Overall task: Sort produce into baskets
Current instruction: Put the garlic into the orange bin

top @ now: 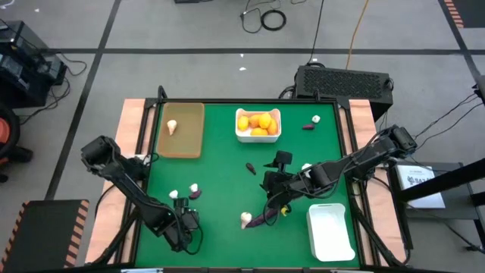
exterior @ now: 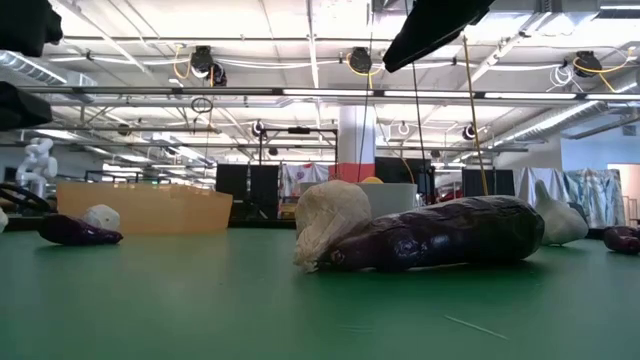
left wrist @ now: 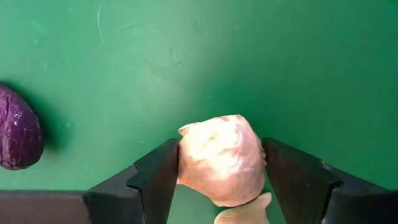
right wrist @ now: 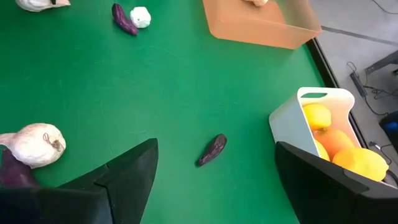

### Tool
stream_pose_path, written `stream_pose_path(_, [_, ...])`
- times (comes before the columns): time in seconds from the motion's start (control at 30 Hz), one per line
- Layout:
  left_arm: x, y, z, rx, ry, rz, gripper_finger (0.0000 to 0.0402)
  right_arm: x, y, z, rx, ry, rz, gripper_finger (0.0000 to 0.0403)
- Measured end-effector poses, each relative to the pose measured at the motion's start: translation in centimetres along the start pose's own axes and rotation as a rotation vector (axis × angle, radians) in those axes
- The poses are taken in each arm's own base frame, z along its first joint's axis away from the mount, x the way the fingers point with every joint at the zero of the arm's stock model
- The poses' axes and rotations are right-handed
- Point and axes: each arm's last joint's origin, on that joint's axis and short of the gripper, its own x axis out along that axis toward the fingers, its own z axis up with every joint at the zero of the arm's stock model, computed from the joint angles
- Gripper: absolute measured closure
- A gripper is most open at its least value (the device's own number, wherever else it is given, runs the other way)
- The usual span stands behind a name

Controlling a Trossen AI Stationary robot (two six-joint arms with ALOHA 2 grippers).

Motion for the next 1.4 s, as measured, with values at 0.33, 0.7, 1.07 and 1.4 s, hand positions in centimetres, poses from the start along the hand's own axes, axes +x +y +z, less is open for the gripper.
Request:
stream_pose_path(0.33, [0.0,0.0,-0.1,-0.002,0.016,-0.003,0.0183,0.0,0.0,0.0,0.0,0.0,0.0,0.009])
stream_pose_path(0.7, [-2.1,0.7,0.5,-0.02,-0.003,-0.005,0.0228,0.0,0.0,0.1,0.004,-0.006,0.001,0.009])
stream_pose_path(1.07, [-10.8,8.1,2.4,-0.042,-0.369,0.408,0.0228,0.0,0.1,0.5,0.008,-0.043,0.011,0.009])
stream_pose_path(1.4, [-14.5,19.4,2.3,-0.362,-0.285,0.728,0.0228,0.0,0.2,0.4,0.034,-0.041,0.012,0.009])
